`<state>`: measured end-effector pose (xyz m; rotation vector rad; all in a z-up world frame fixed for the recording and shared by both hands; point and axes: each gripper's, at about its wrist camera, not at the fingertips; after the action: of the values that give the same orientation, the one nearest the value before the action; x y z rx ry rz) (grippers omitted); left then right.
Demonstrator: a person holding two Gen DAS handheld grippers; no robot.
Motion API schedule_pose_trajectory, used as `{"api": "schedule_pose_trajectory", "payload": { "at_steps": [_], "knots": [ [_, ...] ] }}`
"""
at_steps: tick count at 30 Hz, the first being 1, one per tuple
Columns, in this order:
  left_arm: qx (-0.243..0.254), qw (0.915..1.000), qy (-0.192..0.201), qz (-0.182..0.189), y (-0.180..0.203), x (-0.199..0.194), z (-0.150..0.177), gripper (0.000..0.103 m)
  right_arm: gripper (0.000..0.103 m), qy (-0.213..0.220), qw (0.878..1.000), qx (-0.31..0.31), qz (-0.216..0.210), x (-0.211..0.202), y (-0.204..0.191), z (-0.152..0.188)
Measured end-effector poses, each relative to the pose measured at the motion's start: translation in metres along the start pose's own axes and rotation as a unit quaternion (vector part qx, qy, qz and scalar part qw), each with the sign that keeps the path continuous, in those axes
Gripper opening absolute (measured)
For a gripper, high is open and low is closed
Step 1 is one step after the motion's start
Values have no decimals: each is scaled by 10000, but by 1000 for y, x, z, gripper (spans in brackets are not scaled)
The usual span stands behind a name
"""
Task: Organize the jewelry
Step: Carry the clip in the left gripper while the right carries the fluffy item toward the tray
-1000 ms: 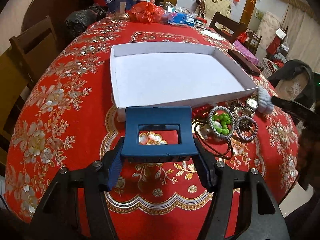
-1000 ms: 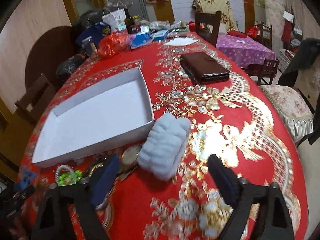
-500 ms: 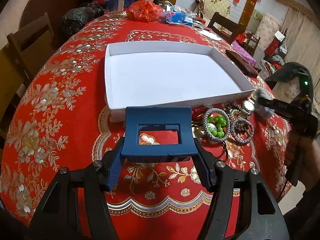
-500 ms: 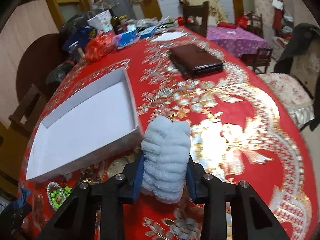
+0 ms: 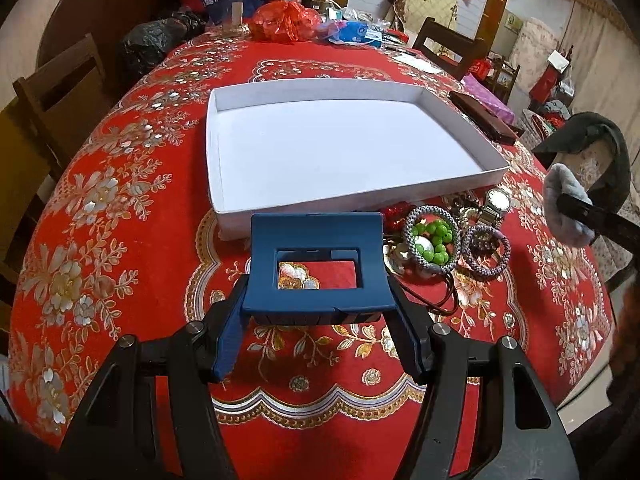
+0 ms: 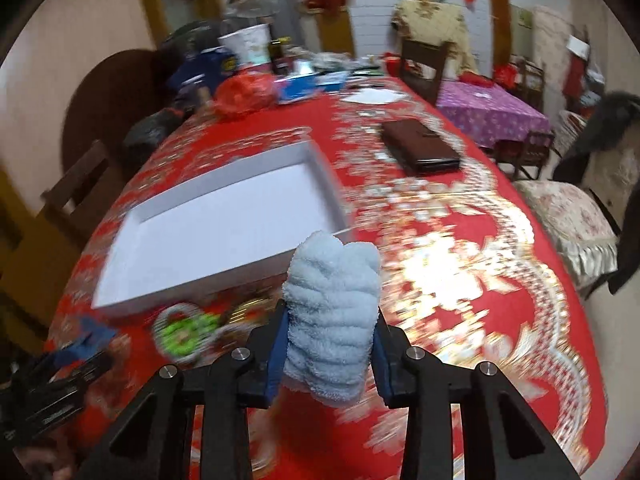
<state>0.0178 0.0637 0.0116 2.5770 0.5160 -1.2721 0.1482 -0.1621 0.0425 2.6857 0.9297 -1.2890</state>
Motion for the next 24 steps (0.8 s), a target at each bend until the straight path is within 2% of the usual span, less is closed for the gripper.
{"api": "schedule_pose_trajectory", "payload": {
  "at_steps": [4,10,14,24],
  "knots": [
    [2,10000,31,-69,0,0,1,63,35,-26,9992,-341,-208,-3,-45,13],
    [47,9999,-6,-95,4,1,3,63,35,-335,9972,-627,-245,16,-80,35],
    [-5,9999,-76,-72,3,4,2,63,35,-243,9964,-811,-106,17,-86,35],
    [-9,9997,-224,0,5,13,2,63,35,-393,9972,-596,217,26,-75,32]
  ]
}}
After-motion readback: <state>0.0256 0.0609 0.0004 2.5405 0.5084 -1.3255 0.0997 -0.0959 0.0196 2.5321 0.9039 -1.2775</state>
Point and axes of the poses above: each gripper's, at about its wrist camera, not at the fingertips, and x roughly the way its jaws point, y to its right, z to its underside, and after that the axes turned 5 degrees about -z, right-handed
